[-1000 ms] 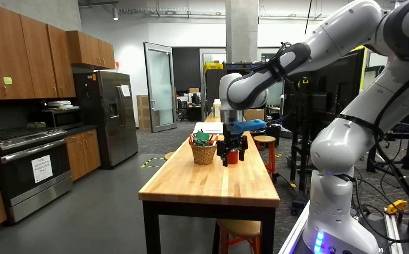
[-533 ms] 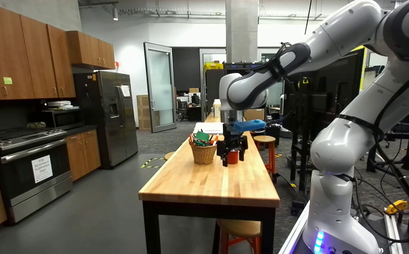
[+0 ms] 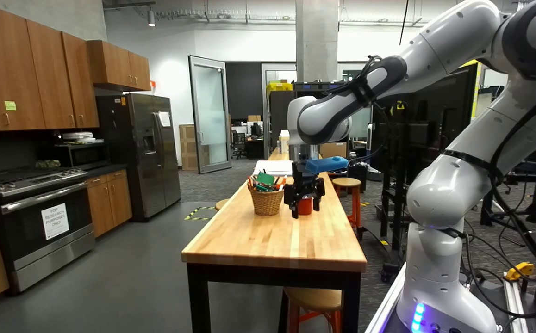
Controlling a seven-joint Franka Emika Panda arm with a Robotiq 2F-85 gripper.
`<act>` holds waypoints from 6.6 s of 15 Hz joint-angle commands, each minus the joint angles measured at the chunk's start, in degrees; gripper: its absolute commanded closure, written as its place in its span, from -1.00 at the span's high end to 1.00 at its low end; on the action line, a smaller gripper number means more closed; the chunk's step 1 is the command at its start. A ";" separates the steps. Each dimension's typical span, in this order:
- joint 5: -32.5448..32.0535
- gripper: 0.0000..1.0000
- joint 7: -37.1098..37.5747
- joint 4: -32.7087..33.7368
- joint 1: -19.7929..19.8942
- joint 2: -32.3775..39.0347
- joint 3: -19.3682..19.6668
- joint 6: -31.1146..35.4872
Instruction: Move the yellow pencil from the basket to the table top
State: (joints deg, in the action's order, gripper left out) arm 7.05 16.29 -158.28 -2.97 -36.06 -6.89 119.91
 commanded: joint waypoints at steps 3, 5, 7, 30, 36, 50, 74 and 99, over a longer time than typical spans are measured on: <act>0.08 1.00 -0.10 0.07 0.18 -0.03 -0.14 -0.13; 0.08 1.00 -0.10 0.07 0.18 -0.03 -0.14 -0.13; 0.08 1.00 -0.10 0.07 0.18 -0.03 -0.14 -0.13; -9.02 1.00 -7.22 10.38 6.34 7.63 4.93 -0.56; -11.21 1.00 -14.01 16.27 7.59 12.54 9.30 -0.79; -10.21 1.00 -16.08 18.82 7.66 14.27 11.55 0.03; -8.93 1.00 -16.60 27.84 9.31 24.94 14.37 8.41; -13.73 1.00 -8.22 36.77 8.05 40.05 11.95 17.50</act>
State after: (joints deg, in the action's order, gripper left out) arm -4.69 6.00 -123.64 5.32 2.17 4.79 137.45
